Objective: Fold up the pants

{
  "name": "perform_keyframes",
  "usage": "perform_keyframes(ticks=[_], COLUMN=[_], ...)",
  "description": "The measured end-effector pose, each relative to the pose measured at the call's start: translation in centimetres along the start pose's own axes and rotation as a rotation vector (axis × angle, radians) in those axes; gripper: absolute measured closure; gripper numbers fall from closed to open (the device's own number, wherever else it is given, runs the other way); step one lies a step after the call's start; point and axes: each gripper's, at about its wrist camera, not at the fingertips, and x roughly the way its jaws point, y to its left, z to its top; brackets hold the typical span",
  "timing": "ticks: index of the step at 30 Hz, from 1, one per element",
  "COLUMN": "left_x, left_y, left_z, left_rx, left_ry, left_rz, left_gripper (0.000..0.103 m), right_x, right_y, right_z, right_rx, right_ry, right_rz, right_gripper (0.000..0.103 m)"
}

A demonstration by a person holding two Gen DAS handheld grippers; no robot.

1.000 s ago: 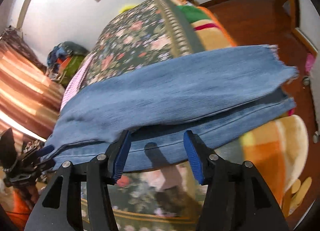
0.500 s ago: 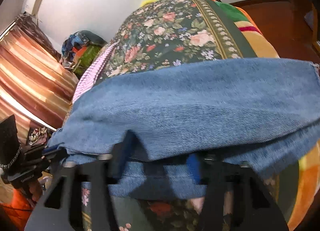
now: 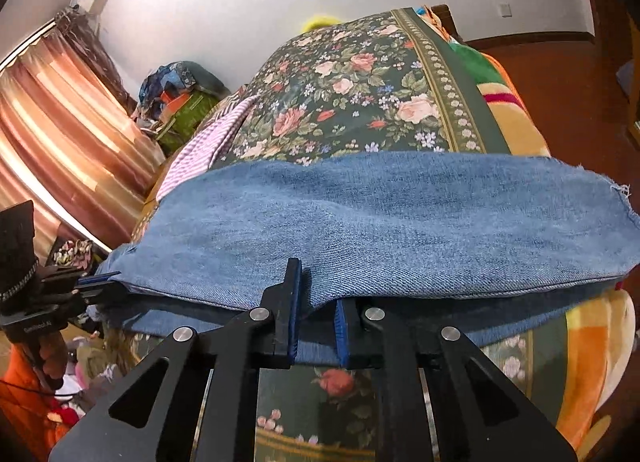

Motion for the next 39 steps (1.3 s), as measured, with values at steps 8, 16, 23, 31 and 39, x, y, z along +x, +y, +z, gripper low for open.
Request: perform_keyframes(ticks=[8,16,23,31,39], left_x=[0.8,-1.6,-3.0,2.2,2.3], left_y=[-0.4,-0.2,2.4,5.9,5.0], left_z=[-1.4,-0.5,2.0,1.7,-0.1], left_rx=[-0.014,-0.01,-0.072,-0.168,-0.122], left_ry=[0.032,0.013,-0.061,0.043,0.056], left_rz=[-0.015,-0.036,-0.004,0.029,0.039], left_gripper=[0.095,0.081,0.077,0.076,0.067], right_x=[0.8,-2.1,-6.0,-2.5,-1.3], right_y=[-0.8,-2.8,-4.2,-4.0,-6.5], right_z=[-1.4,-1.9,-0.9,0.9,-1.5], right_rx=[0.046,0.101,0.073,0.016,0.021], right_ry=[0.053,0.043,-0.024,-0.002,0.079], right_rz=[-0.008,-0.087,-0.233,-0.23,-0.232], right_gripper=[0.089,0.058,0.058,0.058,0.061])
